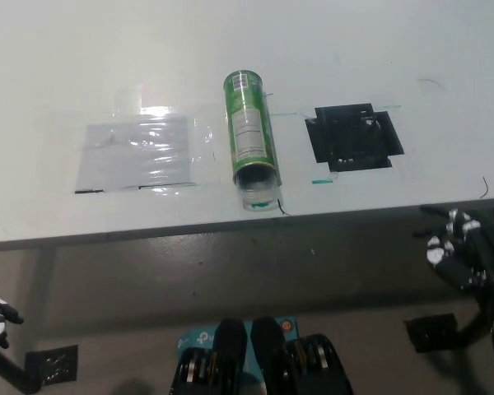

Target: The robot uses its right hand finger to pull out the chips tray kept inside a container in the middle of the desk

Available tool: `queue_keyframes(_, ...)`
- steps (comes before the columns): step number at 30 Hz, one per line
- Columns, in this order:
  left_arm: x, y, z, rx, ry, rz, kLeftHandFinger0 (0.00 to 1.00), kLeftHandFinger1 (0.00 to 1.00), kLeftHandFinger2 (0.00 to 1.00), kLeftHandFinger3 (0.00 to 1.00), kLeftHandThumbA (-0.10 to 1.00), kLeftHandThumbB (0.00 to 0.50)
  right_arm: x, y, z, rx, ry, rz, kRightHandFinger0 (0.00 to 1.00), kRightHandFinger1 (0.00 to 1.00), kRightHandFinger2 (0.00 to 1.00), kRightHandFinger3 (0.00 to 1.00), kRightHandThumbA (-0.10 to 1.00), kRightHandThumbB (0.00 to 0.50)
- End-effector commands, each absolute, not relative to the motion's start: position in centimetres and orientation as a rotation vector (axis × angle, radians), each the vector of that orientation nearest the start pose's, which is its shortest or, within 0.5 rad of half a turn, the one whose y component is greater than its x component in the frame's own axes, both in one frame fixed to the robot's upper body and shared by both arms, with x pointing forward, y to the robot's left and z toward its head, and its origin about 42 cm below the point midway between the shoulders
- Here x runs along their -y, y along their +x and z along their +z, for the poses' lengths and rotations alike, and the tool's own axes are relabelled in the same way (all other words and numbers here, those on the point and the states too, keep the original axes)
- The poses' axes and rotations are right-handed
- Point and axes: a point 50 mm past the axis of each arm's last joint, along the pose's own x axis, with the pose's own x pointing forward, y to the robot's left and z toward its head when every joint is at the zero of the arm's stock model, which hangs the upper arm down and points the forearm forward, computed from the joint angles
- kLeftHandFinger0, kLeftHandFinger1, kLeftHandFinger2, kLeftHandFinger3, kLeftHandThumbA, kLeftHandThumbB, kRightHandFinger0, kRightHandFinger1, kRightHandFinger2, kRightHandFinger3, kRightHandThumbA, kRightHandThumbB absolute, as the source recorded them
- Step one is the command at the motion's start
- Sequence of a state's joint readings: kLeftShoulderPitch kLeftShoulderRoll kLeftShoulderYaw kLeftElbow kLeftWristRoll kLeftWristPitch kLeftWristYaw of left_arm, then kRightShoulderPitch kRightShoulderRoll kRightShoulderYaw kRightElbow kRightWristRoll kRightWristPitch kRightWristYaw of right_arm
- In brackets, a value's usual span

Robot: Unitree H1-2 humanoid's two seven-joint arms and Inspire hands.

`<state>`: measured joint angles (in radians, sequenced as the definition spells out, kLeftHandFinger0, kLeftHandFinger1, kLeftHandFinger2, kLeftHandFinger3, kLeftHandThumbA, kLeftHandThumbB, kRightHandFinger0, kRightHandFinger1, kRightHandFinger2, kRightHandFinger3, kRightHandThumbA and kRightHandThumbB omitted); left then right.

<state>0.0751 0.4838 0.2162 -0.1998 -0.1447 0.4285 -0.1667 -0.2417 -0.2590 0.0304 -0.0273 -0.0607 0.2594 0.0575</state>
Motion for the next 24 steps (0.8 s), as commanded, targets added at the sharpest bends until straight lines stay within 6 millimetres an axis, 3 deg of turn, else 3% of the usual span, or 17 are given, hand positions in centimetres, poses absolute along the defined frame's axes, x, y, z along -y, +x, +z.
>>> queue_keyframes(1, -40.2, 25.2, 17.2, -0.246, 0.308, 0.044, 0.20, 0.25, 0.41, 0.66, -0.10, 0.000, 26.1, 37.8, 22.1, 0.152, -0.376, 0.140, 0.00, 0.06, 0.53, 0.78, 0.05, 0.094)
queue_keyframes(5, -40.2, 25.0, 17.1, -0.258, 0.315, 0.048, 0.23, 0.27, 0.45, 0.69, -0.10, 0.000, 24.7, 39.1, 25.3, 0.229, -0.377, 0.174, 0.00, 0.00, 0.49, 0.75, 0.05, 0.108)
queue_keyframes(7, -40.2, 25.0, 17.0, -0.253, 0.307, 0.046, 0.24, 0.29, 0.45, 0.69, -0.10, 0.000, 23.3, 39.9, 27.6, 0.297, -0.388, 0.209, 0.00, 0.00, 0.48, 0.76, -0.04, 0.101)
queue_keyframes(12, -40.2, 24.9, 17.2, -0.257, 0.297, 0.048, 0.21, 0.27, 0.42, 0.66, -0.10, 0.000, 20.3, 41.2, 29.5, 0.356, -0.457, 0.284, 0.00, 0.00, 0.49, 0.78, -0.01, 0.141)
queue_keyframes(19, -40.3, 25.1, 17.3, -0.253, 0.313, 0.044, 0.21, 0.27, 0.43, 0.67, -0.10, 0.000, 16.9, 42.9, 28.8, 0.355, -0.522, 0.398, 0.00, 0.00, 0.49, 0.77, 0.02, 0.157)
queue_keyframes(22, -40.3, 25.0, 17.2, -0.248, 0.312, 0.040, 0.20, 0.26, 0.43, 0.68, -0.10, 0.000, 15.2, 43.8, 27.8, 0.341, -0.580, 0.454, 0.04, 0.05, 0.56, 0.74, -0.10, 0.170)
queue_keyframes(24, -40.4, 25.2, 17.4, -0.249, 0.318, 0.037, 0.20, 0.26, 0.42, 0.67, -0.10, 0.000, 14.7, 44.2, 27.3, 0.329, -0.580, 0.474, 0.06, 0.07, 0.63, 0.76, -0.10, 0.188)
